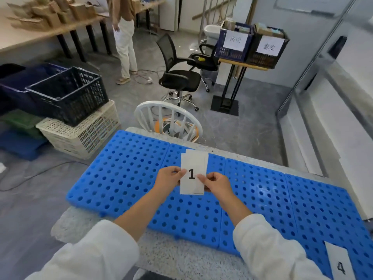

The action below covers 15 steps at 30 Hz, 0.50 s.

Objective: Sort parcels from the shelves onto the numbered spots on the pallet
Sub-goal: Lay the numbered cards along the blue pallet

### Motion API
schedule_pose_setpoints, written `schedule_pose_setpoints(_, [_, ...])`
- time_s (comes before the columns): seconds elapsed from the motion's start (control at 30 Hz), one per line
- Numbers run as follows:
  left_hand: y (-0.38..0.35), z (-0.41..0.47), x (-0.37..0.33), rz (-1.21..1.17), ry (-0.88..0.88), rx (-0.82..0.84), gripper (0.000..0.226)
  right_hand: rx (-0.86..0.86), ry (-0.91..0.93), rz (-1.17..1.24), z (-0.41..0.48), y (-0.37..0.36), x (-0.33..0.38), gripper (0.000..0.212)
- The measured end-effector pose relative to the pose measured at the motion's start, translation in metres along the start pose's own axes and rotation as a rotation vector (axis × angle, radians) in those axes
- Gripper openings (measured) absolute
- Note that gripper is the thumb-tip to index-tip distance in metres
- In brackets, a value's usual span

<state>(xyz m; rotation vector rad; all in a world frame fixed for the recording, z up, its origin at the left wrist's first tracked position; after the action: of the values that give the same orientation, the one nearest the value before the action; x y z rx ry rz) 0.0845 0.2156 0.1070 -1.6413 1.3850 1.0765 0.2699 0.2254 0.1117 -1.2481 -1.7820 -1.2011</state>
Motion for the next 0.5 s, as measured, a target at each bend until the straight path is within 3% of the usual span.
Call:
schedule_pose_setpoints(0.3, [0.119, 0.050, 0.014, 0.077, 0.050, -0.039, 0.020, -0.018, -0.092, -0.156, 0.036, -0.095, 0.011, 0.031])
schedule_pose_setpoints(0.5, [0.220, 0.081, 0.062, 0.347, 0.117, -0.066, 0.028, -0.040, -0.191, -0.140, 0.051, -0.128, -0.007, 0.029])
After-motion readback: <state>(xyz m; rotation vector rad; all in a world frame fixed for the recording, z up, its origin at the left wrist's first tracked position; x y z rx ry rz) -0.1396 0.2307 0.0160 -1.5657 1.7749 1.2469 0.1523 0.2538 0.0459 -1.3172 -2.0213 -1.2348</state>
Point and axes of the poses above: each hand's wrist, its own z-axis towards the middle knuckle, its own y-axis out of the back of the hand, x = y × z, the point moved 7 cm from there along z, towards the middle knuckle, and after that the axes turned 8 degrees about -z, right-handed, at the moved point
